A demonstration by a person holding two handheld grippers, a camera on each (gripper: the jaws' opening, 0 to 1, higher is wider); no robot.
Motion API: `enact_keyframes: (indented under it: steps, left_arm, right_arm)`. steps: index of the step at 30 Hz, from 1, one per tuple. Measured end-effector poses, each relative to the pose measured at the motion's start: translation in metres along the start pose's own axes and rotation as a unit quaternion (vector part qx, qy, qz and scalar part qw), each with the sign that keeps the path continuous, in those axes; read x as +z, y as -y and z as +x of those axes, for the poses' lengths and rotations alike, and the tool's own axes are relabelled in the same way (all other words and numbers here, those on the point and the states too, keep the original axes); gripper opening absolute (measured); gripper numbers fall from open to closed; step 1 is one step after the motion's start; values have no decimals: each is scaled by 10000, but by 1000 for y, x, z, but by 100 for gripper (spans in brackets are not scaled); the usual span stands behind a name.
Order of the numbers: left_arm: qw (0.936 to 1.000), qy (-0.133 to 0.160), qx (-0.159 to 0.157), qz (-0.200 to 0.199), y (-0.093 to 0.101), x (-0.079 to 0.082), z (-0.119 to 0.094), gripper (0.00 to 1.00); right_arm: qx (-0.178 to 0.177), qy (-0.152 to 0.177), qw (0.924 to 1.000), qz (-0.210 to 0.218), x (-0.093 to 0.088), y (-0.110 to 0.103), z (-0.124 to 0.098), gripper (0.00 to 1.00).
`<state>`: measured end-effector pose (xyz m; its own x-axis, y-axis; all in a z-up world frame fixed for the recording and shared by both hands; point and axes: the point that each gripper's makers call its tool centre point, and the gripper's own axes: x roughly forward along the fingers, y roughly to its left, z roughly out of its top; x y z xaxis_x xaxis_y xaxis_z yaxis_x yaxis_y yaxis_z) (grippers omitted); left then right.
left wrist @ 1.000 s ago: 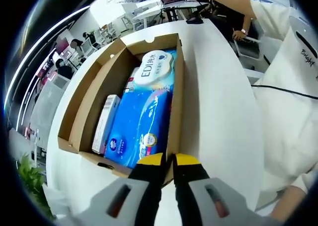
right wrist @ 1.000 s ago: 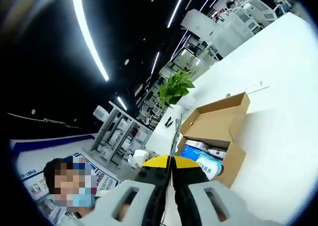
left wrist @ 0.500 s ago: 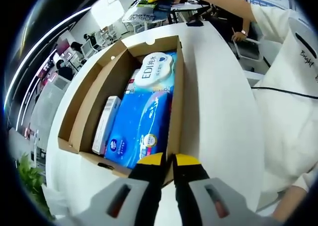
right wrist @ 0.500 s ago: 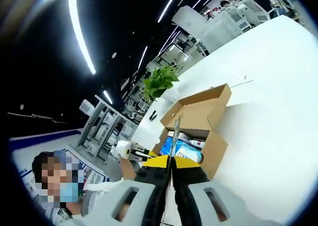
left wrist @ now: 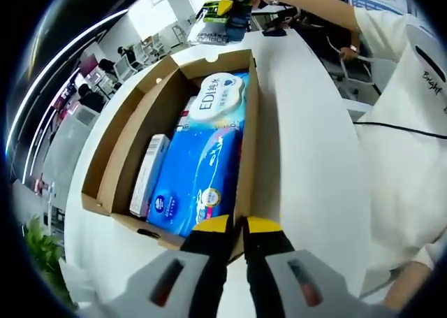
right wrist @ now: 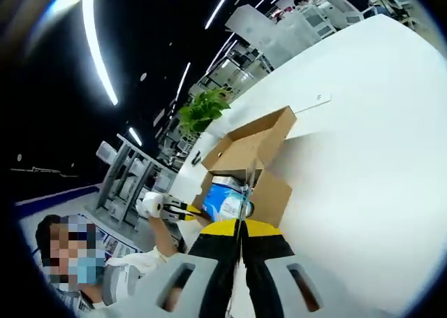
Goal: Operate the shoe box by opening the lid, removing the specified soft item, and placing it in the target area until the item is outside and the box remains undamaged.
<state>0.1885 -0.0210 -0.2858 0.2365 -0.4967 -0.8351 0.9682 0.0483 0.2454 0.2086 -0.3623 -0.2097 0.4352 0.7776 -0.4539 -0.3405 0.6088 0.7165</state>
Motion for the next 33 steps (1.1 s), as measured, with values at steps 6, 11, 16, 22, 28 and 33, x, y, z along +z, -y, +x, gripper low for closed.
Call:
enact_keyframes:
  steps: [6,11,16,22,28,33]
  left_arm:
    - [10000,-35,-9,-4,-1,0,0,6]
    - [10000,-47,-16,-6,0,0,0,6]
    - [10000,-26,-11,-2,0,0,0,6]
    - [10000,-23,-23,-14,0,0,0,6]
    - [10000,0,1,4,0,0,0,6]
    - [10000,-14,-2,-3,0,0,0,6]
  right_arm:
    - [-389,-311,9986,-196,-18,15,5,0]
    - [-480,-322,9980,-241,-19,10,7,0]
    - [-652,-497,9964,-200,-26,24,14,0]
    - [-656,-571,9961,-134,-33,30,24,0]
    - [-1242,-718,9893,-279,-39,48,26,0]
    - [-1083,-816,9905,-223,-40,49,29,0]
